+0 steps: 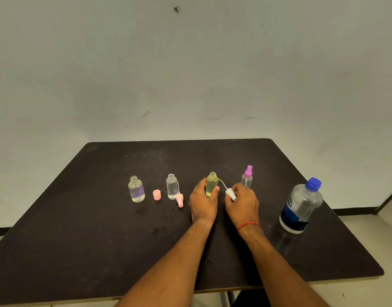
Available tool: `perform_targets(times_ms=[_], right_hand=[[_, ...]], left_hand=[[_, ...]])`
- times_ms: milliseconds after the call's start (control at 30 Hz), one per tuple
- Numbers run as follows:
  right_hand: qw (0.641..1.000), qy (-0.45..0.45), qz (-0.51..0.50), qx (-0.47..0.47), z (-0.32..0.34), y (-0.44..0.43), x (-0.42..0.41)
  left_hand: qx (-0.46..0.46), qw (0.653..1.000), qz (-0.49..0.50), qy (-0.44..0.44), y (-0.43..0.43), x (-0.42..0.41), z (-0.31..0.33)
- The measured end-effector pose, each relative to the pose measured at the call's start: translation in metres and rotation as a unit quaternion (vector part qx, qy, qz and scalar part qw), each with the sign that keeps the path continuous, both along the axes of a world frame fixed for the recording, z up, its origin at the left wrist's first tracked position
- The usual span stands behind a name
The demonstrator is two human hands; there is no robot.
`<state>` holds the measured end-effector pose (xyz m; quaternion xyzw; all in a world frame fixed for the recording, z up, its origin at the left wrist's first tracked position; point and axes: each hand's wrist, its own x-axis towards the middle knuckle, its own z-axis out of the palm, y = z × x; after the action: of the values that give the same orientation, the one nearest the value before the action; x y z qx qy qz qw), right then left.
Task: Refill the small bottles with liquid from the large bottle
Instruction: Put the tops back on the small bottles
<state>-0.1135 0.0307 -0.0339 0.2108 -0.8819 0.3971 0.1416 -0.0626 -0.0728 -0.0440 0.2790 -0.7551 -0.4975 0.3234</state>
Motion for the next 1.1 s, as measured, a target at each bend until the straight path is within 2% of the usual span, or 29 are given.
perform_targets(times_ms=[200, 333, 800, 933, 1100], right_hand=[[0.985, 0.069, 0.006, -0.159, 0.048, 0.019, 0.011], [0.978, 0.081, 0.035, -0.189, 0.079, 0.029, 0.011], [0.989, 0.051, 0.120, -0.065, 0.093, 0.019, 0.003], [0.988, 0.003, 0.152, 0.003, 0.092, 0.003, -0.006], [0.982, -0.072, 0.174, 0.015, 0.087, -0.009, -0.011]], left_hand=[[-0.008, 1.000, -0.001, 0.016, 0.001, 0.001, 0.002], [-0.016, 0.999, -0.013, 0.027, 0.002, 0.004, 0.002], [-0.043, 0.997, -0.030, 0.056, 0.005, 0.007, -0.001], [-0.039, 0.997, -0.043, 0.059, 0.006, 0.008, -0.001], [-0.034, 0.997, -0.048, 0.056, 0.006, 0.009, 0.000]])
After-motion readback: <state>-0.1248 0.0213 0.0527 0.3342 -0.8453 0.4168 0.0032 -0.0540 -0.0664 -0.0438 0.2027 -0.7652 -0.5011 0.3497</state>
